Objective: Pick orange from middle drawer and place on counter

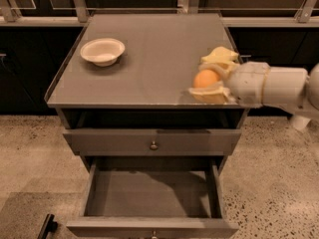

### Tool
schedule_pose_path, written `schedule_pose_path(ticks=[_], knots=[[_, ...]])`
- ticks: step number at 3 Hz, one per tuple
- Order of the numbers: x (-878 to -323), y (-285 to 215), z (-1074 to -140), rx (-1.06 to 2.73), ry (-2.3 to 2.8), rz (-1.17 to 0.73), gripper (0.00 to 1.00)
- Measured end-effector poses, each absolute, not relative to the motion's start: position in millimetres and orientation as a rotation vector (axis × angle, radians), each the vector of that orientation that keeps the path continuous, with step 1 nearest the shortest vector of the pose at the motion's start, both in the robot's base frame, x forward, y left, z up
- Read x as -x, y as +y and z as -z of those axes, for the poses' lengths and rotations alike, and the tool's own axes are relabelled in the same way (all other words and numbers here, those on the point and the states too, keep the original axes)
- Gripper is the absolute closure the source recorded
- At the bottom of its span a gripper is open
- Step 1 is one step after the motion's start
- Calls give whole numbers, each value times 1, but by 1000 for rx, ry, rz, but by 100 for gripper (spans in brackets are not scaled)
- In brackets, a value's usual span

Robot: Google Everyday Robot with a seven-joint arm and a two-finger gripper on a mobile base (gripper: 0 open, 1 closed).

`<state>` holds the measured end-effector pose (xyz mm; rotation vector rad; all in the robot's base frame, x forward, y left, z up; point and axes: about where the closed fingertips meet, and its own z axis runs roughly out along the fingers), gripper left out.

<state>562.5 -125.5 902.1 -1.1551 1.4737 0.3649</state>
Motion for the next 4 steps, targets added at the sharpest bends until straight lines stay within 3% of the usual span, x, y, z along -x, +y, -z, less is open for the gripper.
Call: schedule_pose_path(ticks=[3,4], knots=[[-701,-22,-871,1191,1363,-577,100],[-704,-16,-873,1191,1354,-583,81]])
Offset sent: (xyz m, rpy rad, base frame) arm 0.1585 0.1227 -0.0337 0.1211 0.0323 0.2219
